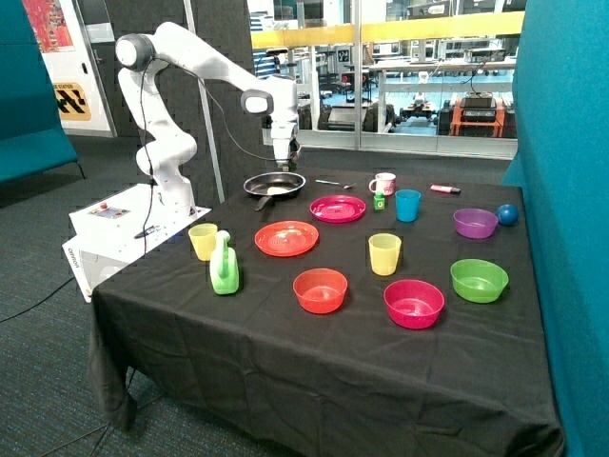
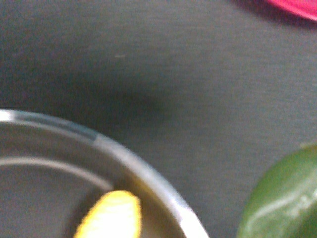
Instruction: Serve the vegetables in different plates
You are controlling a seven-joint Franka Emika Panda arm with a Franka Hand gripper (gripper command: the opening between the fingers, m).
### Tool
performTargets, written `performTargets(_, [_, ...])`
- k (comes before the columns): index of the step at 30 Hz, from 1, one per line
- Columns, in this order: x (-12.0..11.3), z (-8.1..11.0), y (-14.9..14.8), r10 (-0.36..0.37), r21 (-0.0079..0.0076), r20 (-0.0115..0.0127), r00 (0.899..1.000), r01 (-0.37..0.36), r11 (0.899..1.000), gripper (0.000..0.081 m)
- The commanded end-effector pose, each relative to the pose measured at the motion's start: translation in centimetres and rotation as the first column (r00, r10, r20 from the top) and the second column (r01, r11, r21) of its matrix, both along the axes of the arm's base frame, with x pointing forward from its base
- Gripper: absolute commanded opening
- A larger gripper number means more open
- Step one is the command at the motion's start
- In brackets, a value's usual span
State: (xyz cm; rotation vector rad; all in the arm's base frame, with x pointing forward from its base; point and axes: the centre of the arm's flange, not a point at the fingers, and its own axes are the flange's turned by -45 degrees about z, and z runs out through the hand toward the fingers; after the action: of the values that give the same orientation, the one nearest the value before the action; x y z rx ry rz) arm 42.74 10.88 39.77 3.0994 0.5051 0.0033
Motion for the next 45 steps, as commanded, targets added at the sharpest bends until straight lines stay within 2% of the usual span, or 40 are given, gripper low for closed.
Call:
performTargets(1, [1.6,0.0,-6.1,-0.1,0.0009,-0.0023,0.995,0.1,0.995,0.0])
performTargets(20, [3.9,-2.5,-17.0,-0.256,0.0009,-0.0023,0.967,0.256,0.967,0.0])
performTargets(36, [6.8,-5.5,-21.7,-0.301,0.0009,-0.0023,0.954,0.301,0.954,0.0])
performTargets(45, [7.8,-7.3,-22.9,-0.306,0.0009,-0.0023,0.952,0.306,0.952,0.0])
